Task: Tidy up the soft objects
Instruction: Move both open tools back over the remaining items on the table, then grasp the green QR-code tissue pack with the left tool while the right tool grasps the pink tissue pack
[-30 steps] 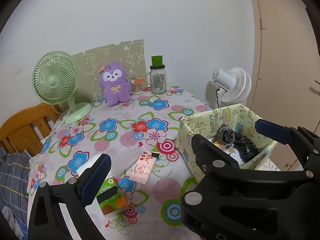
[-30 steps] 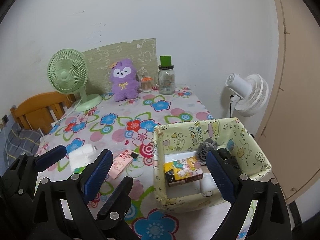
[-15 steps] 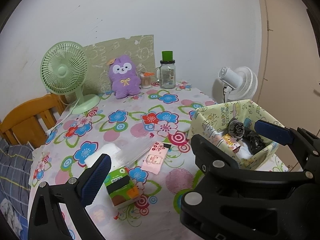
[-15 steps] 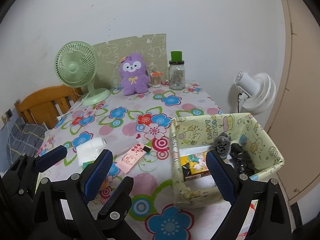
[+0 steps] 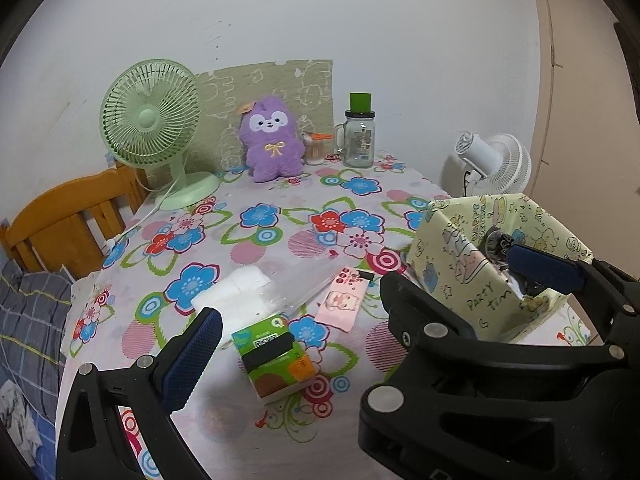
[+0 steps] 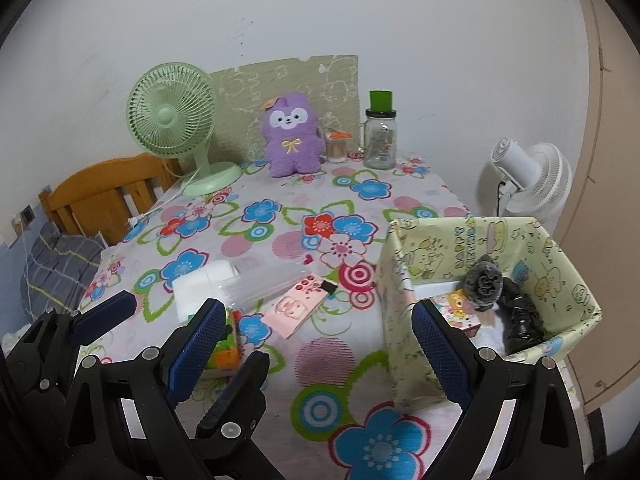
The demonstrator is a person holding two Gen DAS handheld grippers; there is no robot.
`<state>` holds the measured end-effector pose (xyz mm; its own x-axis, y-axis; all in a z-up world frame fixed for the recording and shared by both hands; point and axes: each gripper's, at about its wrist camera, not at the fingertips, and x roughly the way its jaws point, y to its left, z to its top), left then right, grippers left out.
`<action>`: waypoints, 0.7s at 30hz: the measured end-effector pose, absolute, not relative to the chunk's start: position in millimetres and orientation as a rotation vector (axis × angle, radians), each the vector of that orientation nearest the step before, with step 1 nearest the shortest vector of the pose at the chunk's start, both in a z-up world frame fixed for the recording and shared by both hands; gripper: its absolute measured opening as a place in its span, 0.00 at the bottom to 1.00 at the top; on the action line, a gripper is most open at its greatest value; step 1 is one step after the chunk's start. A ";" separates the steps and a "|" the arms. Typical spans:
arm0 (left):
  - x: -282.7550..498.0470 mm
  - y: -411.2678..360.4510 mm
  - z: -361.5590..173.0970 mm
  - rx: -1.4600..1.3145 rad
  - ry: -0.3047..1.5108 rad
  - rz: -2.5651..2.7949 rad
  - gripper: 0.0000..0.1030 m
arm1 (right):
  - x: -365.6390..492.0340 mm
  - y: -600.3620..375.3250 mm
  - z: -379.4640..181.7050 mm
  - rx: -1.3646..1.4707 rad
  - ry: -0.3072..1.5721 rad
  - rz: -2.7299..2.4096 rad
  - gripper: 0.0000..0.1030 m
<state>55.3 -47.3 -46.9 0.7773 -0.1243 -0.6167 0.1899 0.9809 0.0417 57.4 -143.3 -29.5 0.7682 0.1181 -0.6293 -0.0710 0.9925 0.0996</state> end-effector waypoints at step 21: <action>77.5 -14.3 -76.8 0.045 0.732 -0.137 1.00 | 85.2 -112.4 -60.9 0.052 0.772 0.132 0.93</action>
<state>77.5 -14.3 -76.8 0.7354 -0.1086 -0.6689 0.1398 0.9902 -0.0070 85.2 -112.4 -60.9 0.7085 0.1380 -0.6920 -0.0999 0.9904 0.0952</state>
